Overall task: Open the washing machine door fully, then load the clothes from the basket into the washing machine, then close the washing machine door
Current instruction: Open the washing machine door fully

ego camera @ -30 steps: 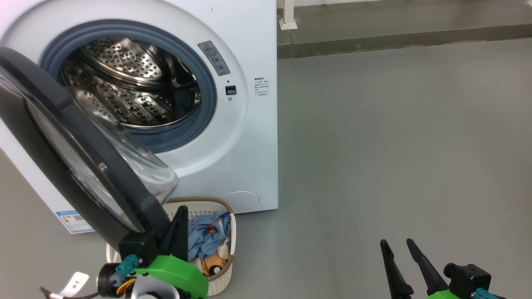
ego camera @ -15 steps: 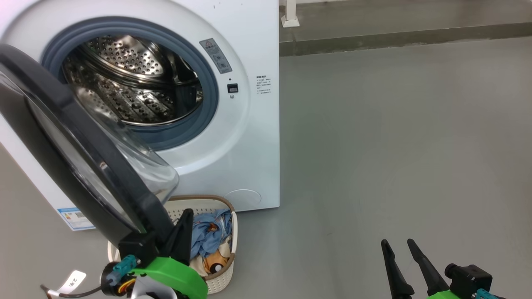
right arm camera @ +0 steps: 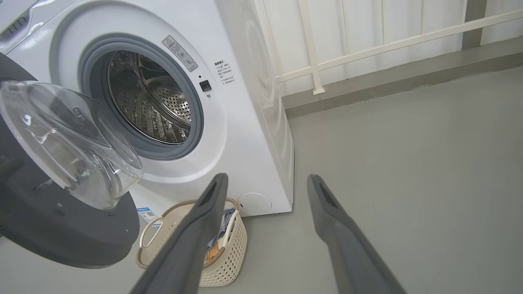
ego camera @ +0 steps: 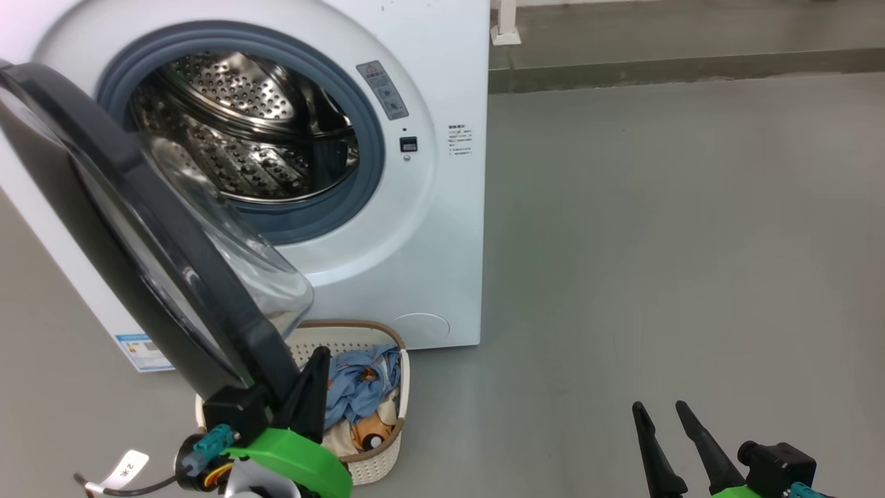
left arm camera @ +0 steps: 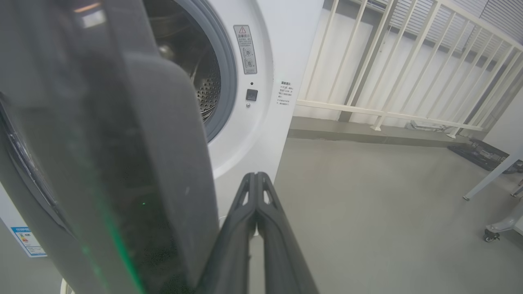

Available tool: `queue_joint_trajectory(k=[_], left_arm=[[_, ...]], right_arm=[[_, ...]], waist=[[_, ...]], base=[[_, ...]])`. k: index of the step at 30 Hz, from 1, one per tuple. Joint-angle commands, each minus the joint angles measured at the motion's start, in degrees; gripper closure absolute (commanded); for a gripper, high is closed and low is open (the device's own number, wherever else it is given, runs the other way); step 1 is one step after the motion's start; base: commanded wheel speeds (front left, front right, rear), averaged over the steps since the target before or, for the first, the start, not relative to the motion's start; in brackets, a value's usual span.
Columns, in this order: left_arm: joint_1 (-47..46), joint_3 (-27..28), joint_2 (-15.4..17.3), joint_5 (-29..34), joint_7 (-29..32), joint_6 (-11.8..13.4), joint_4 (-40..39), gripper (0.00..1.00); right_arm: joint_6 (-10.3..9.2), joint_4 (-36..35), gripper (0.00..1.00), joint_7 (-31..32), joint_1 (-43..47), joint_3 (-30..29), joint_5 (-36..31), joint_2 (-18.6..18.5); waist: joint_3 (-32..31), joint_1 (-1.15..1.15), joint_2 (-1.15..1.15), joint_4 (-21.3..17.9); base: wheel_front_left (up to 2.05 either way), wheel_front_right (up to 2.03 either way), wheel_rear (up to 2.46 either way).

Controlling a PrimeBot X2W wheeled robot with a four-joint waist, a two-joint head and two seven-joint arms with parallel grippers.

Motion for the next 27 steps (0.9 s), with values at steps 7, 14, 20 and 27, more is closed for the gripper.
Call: queue_joint_trajectory(k=[7, 14, 20, 27], left_arm=[[-0.3, 3.0, 1.4, 0.4, -0.8, 0.1, -1.4, 1.0], [0.3, 3.5, 1.4, 0.9, -0.8, -0.2, -1.0, 1.0], [0.9, 3.8, 1.4, 1.3, -0.8, -0.5, -0.8, 1.0], [1.7, 4.2, 1.4, 1.6, -0.8, -0.4, -0.7, 1.0]], right_arm=[[0.1, -1.0, 0.0, -0.7, -2.4, 1.9, 0.3, -0.2], [0.1, -0.8, 0.0, -0.7, -2.2, 2.5, 0.5, -0.2], [0.1, -0.5, 0.0, -0.7, -2.0, 3.0, 0.9, -0.2], [0.1, -0.5, 0.0, -0.7, -1.8, 3.6, 1.2, -0.2]], waist=[[-0.6, 0.0, 0.0, 2.1], [-1.2, 0.0, 0.0, 4.7], [-1.8, 0.0, 0.0, 7.1], [-2.2, 0.0, 0.0, 10.3]], base=[[0.0, 0.0, 0.0], [0.0, 0.0, 0.0], [0.0, 0.0, 0.0], [0.0, 0.0, 0.0]])
